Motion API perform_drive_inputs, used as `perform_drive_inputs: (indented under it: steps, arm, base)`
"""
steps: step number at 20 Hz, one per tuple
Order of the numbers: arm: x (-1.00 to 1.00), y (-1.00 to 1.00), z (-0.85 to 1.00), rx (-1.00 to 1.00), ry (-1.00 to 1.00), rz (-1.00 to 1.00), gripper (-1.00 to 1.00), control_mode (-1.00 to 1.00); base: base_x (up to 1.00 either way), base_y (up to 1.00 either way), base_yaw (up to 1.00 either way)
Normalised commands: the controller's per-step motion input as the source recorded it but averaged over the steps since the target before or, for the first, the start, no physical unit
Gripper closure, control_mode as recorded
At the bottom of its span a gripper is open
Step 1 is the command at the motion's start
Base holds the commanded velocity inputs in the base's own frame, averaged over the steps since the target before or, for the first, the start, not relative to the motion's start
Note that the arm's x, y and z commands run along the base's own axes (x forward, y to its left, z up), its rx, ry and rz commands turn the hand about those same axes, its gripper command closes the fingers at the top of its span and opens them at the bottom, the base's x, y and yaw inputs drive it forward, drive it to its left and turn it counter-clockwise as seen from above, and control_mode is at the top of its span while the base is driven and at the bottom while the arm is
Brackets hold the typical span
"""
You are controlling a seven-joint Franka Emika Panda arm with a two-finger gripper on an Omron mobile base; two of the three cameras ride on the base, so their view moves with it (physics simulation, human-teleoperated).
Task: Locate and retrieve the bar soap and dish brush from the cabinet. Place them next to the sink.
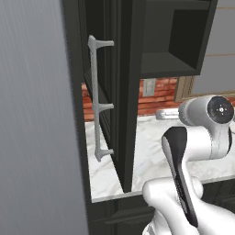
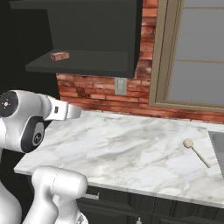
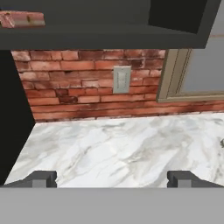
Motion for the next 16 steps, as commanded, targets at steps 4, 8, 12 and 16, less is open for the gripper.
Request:
perform_drive_inputs:
  steps: [4,8,12,16]
  arm:
    - [-0.04,0.00,0.02,0.00,0.00,0.00,-1.00,-1.00]
    - [-0.22,0.10,0.28,0.00,0.00,0.10,-1.00,-1.00]
    - [-0.20,0.14,0.49,0.00,0.01,0.15,-1.00,-1.00]
    - [-0.19,0.05,0.47,0.02,0.01,0.09,-1.00,-1.00]
  base:
    - [0.00,0.00,0.00]
    - [0.00,0.00,0.00]
    - [0.00,0.00,0.00]
    - [0.00,0.00,0.00]
